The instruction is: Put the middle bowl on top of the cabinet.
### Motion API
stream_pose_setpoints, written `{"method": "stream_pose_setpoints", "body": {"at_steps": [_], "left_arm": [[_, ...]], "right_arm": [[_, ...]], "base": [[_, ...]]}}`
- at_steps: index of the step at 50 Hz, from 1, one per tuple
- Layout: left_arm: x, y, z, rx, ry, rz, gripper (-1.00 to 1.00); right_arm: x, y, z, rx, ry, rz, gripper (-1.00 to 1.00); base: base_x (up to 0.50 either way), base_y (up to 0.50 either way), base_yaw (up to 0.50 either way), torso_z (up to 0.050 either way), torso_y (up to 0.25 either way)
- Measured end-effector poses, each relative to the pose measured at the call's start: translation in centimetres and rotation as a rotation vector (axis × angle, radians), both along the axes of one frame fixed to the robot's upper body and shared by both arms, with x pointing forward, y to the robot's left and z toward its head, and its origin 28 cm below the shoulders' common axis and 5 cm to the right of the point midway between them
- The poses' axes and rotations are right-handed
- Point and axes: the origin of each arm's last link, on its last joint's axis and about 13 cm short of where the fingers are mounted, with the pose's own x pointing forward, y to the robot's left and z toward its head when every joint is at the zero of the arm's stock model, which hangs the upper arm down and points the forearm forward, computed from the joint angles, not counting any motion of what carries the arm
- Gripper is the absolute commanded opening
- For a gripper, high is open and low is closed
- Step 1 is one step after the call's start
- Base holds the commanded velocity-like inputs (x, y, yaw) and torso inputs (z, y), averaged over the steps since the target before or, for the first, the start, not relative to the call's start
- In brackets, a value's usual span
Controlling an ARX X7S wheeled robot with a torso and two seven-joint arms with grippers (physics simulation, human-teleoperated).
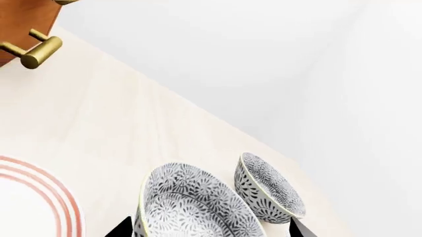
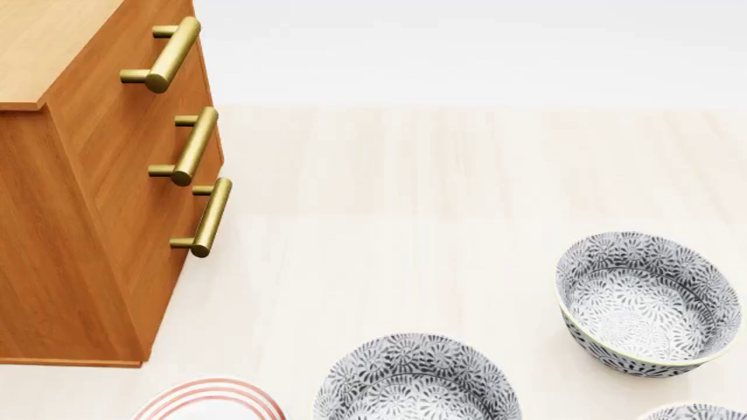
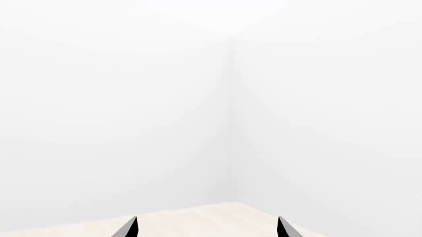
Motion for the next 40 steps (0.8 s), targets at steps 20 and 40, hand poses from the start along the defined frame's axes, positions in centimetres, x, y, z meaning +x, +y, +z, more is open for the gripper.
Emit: {"method": "stream_pose_setpoints", "body": {"at_steps": [20, 40], "left_arm": [[1.4, -0.2, -1.1, 0.022, 0.057, 0.005, 1.0], [3.3, -0.9, -1.8, 0.045, 0.127, -0.028, 1.0]], "right_arm": [[-0.3, 0.0, 0.1, -0.005, -0.007, 0.0, 1.0], [-0.3, 0.0, 0.2, -0.009, -0.009, 0.003, 1.0]], "base": [[0.0, 0.0, 0.0, 0.0, 0.0], [0.0, 0.0, 0.0, 0.0, 0.0]]}}
